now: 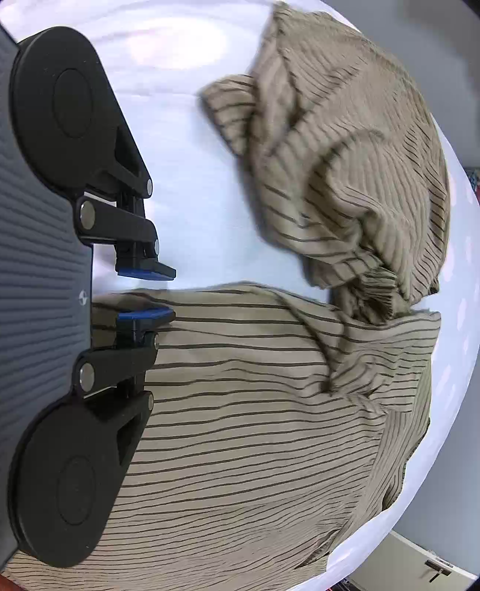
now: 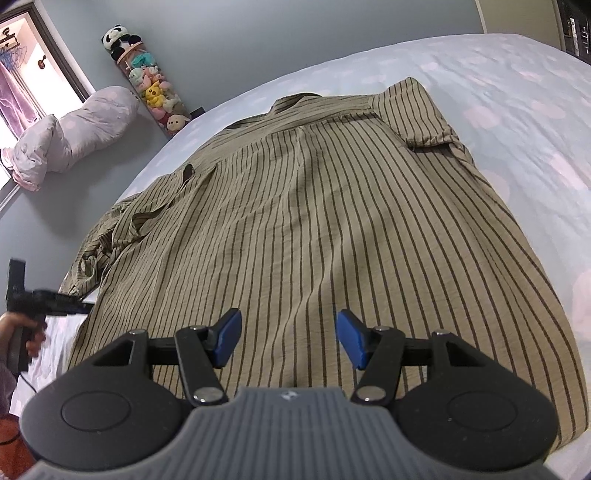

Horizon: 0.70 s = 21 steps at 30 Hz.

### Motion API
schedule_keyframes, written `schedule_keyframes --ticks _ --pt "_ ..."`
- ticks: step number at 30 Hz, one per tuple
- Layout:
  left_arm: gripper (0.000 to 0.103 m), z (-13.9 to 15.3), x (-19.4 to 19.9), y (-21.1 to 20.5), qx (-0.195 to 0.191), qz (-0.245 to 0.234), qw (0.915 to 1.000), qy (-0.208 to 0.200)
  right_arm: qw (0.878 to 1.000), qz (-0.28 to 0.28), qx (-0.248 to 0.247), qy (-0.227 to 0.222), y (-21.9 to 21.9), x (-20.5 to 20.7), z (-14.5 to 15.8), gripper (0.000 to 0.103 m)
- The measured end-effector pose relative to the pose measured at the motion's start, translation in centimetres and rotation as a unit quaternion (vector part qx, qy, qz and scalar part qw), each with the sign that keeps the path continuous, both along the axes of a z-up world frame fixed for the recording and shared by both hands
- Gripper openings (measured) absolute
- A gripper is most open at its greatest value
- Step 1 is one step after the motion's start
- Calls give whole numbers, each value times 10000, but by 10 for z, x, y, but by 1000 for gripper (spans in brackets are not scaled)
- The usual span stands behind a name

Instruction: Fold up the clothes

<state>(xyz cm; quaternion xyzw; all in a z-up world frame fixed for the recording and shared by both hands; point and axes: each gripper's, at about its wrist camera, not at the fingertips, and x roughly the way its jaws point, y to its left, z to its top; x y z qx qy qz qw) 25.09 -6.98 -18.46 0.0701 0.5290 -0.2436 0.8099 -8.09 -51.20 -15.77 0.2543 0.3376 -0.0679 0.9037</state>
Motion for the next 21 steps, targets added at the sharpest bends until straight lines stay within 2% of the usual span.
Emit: schedule_keyframes --ticks 2,4,7,9,10,12,13,14,18,21 --pt "9 2 -4 5 268 212 9994 -64 10000 4 -9 -3 1 -1 1 61" --pt "9 4 -13 10 491 370 9981 -72 10000 9 -32 14 2 -1 2 61" --pt "9 6 -27 22 146 717 9967 362 10000 10 -66 44 3 -1 3 61" --pt "13 11 -36 32 -80 973 9939 522 9999 21 -97 95 3 0 3 61" --pt "18 14 -42 37 -156 1141 9918 564 9998 37 -129 127 4 0 3 61" --pt "31 17 -52 43 -200 1301 9894 619 9996 71 -197 187 6 1 4 61" --pt "43 18 -57 44 -197 1341 9887 644 9995 88 -233 216 7 2 4 61" --pt "50 19 -61 45 -194 1381 9880 668 9993 94 -268 252 8 2 4 61" --pt "50 10 -71 37 -27 1115 9902 845 9984 109 -407 367 12 5 5 61" --pt "50 5 -71 33 178 1087 9906 813 9980 106 -494 390 15 4 6 61"
